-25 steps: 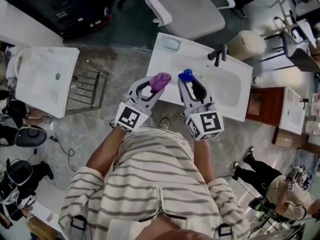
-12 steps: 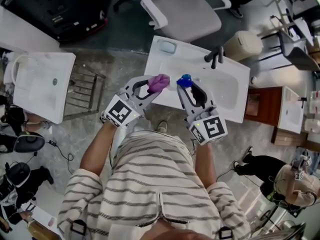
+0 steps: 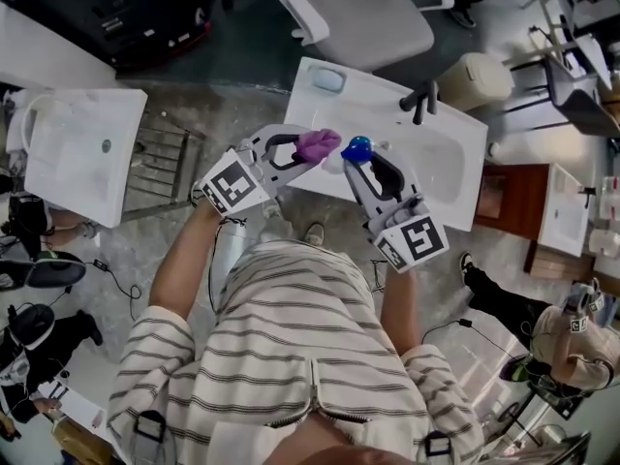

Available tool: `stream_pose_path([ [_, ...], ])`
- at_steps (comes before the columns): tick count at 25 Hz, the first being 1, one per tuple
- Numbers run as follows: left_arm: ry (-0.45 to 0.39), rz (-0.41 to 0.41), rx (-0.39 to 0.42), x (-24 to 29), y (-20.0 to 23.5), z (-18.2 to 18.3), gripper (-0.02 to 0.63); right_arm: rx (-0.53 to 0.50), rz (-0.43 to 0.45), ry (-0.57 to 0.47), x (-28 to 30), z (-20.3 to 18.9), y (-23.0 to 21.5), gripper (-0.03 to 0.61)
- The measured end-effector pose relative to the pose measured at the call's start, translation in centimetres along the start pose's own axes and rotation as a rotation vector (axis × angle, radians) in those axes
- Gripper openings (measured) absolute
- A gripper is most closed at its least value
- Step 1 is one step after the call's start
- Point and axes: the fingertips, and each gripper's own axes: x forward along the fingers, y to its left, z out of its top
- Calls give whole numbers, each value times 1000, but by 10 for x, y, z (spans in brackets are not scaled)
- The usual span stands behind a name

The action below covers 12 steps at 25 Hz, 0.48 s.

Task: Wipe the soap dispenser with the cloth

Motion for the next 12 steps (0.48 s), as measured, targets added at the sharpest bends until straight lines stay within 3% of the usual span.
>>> stream_pose_path([
  [12, 8, -123, -10, 15, -8, -8, 124, 19, 118, -41, -6, 8, 17, 133],
])
